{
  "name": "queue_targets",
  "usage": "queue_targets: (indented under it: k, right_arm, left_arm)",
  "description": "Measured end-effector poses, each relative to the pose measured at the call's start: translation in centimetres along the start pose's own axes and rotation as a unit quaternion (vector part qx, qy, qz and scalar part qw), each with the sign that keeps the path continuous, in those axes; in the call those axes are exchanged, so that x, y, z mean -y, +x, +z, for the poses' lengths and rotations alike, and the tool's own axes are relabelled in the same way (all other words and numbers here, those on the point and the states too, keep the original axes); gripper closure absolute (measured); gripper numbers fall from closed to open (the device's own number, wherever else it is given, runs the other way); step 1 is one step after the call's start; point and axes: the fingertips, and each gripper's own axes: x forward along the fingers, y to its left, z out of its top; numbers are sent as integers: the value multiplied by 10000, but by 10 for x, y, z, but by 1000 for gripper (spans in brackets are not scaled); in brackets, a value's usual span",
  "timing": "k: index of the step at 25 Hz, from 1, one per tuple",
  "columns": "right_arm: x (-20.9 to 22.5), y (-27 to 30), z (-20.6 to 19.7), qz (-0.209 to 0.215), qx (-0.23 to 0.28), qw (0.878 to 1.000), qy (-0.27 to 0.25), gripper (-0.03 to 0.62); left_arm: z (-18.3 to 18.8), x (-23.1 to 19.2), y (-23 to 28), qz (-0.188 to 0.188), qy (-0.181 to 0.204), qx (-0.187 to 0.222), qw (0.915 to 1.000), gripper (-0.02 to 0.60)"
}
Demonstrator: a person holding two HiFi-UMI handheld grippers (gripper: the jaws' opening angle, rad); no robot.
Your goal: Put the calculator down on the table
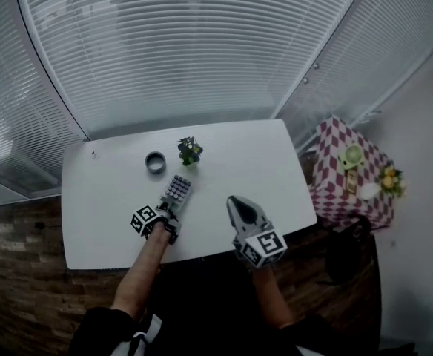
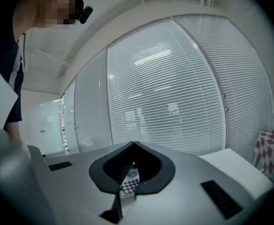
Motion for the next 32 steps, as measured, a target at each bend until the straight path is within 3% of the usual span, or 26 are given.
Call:
queue_targets:
  k: [11, 15, 19, 22, 25, 32]
  right_arm:
    - [2, -5, -1, -81, -40, 10000, 9, 588]
    - [5, -8, -5, -112, -86, 9999, 16, 588]
    - [2, -7, -4, -92, -109, 9999, 1, 588]
    - [4, -7, -6, -126, -150, 9998, 24, 588]
    - [7, -7, -7, -158, -147, 9998, 41, 588]
    - [7, -6, -9, -121, -170, 9998, 29, 588]
  left_arm:
    - [0, -9, 8, 44, -178, -282, 9994, 480]
    - [0, -20, 8, 419, -22, -418, 9982, 480]
    - [5, -24, 4, 751, 169, -387, 9963, 461]
    - [5, -19, 3, 938, 326, -417, 9942, 390]
    - [2, -18, 3, 1086, 382, -421, 9925, 357]
    - [1, -23, -12, 1106, 182, -293, 9933, 347]
